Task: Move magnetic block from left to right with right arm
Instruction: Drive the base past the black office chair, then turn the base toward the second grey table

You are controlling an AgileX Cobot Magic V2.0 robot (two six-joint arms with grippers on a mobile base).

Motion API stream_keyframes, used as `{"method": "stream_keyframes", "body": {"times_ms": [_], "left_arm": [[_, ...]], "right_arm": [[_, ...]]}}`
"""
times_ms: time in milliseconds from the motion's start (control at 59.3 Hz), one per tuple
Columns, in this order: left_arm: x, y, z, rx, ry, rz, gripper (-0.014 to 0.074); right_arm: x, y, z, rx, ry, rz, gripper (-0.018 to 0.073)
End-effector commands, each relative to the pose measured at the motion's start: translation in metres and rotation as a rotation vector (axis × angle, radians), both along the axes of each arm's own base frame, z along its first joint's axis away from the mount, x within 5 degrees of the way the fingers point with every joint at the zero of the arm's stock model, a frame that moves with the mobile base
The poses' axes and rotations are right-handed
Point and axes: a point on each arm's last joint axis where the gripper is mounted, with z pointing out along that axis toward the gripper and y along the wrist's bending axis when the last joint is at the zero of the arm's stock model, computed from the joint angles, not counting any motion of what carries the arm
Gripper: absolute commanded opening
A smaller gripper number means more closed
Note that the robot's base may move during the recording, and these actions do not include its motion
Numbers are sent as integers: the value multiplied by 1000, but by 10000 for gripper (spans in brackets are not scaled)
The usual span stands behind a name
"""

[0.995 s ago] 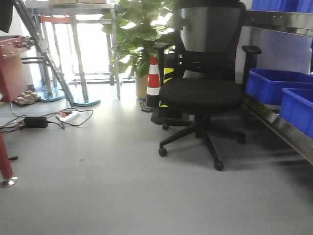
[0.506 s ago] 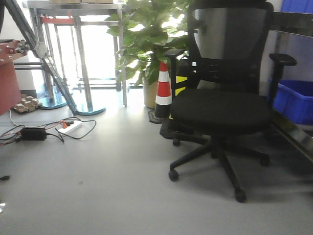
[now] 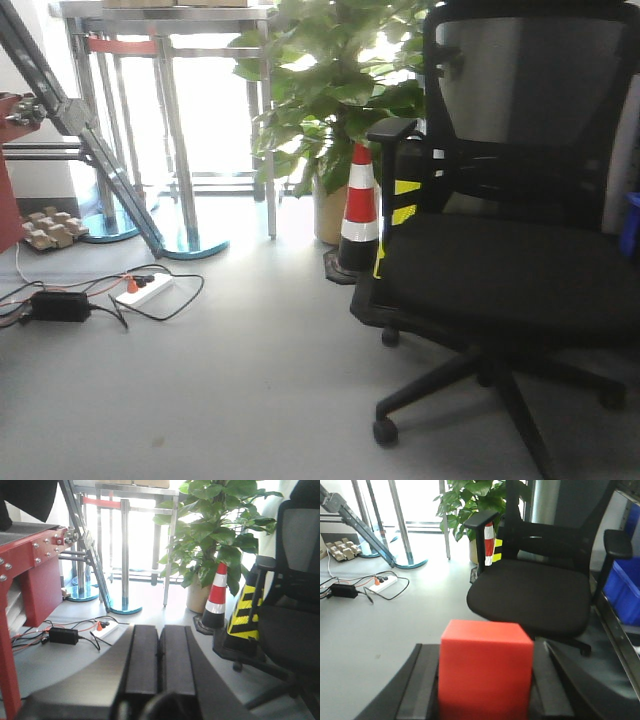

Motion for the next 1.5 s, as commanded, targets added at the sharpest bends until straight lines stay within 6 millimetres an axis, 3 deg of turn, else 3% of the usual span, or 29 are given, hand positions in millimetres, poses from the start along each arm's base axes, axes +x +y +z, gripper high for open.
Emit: {"method": "stream_keyframes", "body": {"times_ms": [0,1484], "left_arm": [[-1,0,5,-9,-93,-2,-116],[-1,0,5,-9,-91,-2,-116]], "right_arm": [[2,0,15,-16,-96,2,181],[2,0,15,-16,-96,2,181]]}}
